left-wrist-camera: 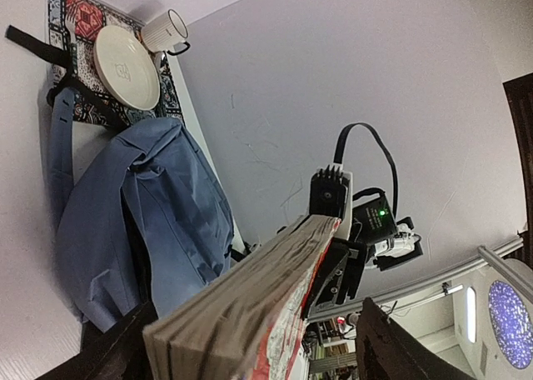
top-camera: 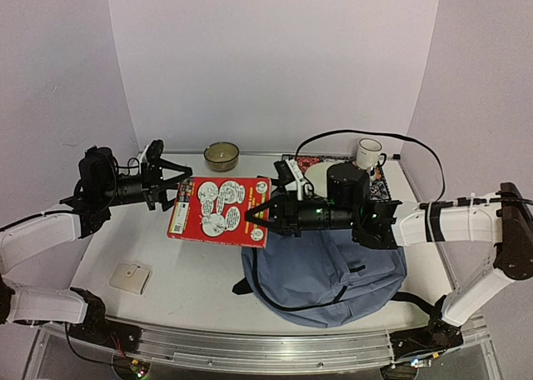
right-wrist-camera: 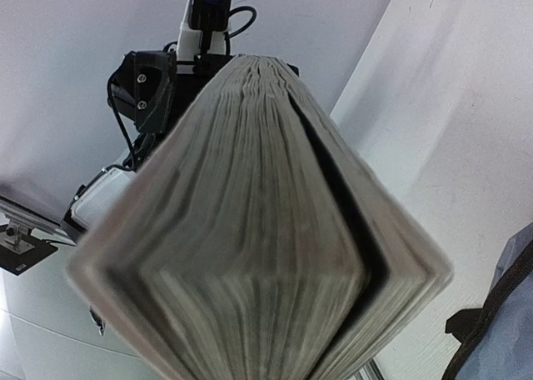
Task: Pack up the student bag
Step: Pass from the right arm to the left
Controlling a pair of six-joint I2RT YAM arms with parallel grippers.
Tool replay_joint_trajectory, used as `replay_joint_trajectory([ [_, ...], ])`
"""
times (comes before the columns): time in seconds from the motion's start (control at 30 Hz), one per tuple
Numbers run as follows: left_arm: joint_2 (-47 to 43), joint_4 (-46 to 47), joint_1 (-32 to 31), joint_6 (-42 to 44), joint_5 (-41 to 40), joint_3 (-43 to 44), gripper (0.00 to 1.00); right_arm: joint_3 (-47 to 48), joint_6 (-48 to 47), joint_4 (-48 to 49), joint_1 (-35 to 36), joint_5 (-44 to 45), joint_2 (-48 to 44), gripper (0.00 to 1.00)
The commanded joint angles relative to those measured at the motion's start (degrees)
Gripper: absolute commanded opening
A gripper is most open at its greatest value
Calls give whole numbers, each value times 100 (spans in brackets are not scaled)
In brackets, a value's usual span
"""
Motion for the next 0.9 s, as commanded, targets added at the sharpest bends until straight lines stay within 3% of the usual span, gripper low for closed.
replay_joint_trajectory([
  [0.0,160,207,25,73,533,334,80,476,-235,492,-16,-455,-179,0],
  [0.2,204,207,25,24,721,327,63,665,-324,487,-21,-699,-9,0],
  [0.43,100,208,20,-149,756,398,27,730,-388,340,-19,-862,245,0],
  [0.57,-78,216,25,-282,572,231,1,752,-630,-246,-20,-437,197,1],
  [0.63,-190,216,25,-362,436,79,0,794,-805,-723,-11,-125,114,9],
  [0.7,-314,216,27,-446,174,-108,0,858,-1004,-1341,-8,211,23,26],
  [0.87,-580,216,34,-628,-662,-535,0,865,-1337,-2597,43,1212,-222,47],
])
